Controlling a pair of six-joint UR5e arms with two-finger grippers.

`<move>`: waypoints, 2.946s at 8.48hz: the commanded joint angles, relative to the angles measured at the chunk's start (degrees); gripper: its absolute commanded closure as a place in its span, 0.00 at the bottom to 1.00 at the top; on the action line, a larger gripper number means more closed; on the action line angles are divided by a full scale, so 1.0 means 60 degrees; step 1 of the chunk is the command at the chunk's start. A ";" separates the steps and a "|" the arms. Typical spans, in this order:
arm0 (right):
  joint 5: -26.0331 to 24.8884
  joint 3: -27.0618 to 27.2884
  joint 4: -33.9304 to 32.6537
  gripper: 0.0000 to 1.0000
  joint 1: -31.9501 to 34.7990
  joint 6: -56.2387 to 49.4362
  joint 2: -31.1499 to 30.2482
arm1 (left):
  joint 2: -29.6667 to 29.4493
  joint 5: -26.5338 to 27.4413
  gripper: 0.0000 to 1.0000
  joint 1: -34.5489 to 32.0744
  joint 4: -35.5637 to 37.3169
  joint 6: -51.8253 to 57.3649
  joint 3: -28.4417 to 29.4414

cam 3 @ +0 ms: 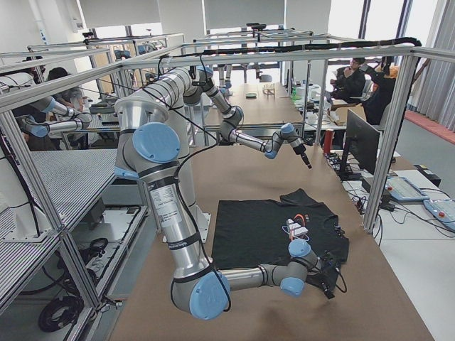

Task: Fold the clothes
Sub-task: 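Move both grippers toward the shirt's shoulders near the collar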

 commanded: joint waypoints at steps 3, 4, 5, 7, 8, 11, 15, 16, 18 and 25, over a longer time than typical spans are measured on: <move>-0.0068 0.0035 -0.0087 1.00 -0.0085 0.0515 0.0157 | -0.0008 -0.0009 0.05 0.0000 -0.0014 0.0000 0.0004; -0.0054 0.0050 -0.0131 1.00 -0.0085 0.0530 0.0187 | -0.0008 0.0006 0.05 0.0000 -0.0015 -0.0014 -0.0010; 0.0033 0.0079 -0.0131 1.00 -0.0085 0.0544 0.0231 | 0.0007 -0.0009 0.05 0.0000 -0.0015 0.0000 -0.0010; 0.0500 0.0239 -0.0291 1.00 -0.0071 0.0574 0.0479 | 0.0007 -0.0009 0.05 0.0000 -0.0029 -0.0014 -0.0025; 0.0735 0.0748 -0.0785 1.00 -0.0027 0.0574 0.0524 | 0.0007 -0.0009 0.05 0.0000 -0.0015 -0.0014 -0.0025; 0.1147 0.1632 -0.2734 1.00 0.0032 0.0835 0.1983 | 0.0036 -0.0009 0.05 0.0000 -0.0029 -0.0014 0.0004; -0.0081 0.1050 -0.2827 1.00 -0.0787 0.1365 0.3040 | 0.0109 0.0020 0.05 0.0073 -0.0029 -0.0014 0.0034; -0.0315 0.0582 -0.2827 1.00 -0.0948 0.1365 0.3479 | 0.0080 0.0195 0.05 0.0131 -0.0029 -0.0014 0.0092; -0.0946 0.0343 -0.2797 0.62 -0.1271 0.1380 0.3674 | -0.0007 0.0284 0.05 0.0205 -0.0029 -0.0014 0.0209; -0.0584 0.0401 -0.2739 0.06 -0.0922 0.1394 0.3410 | -0.0110 0.0943 0.05 0.1022 -0.0511 -0.0790 0.0078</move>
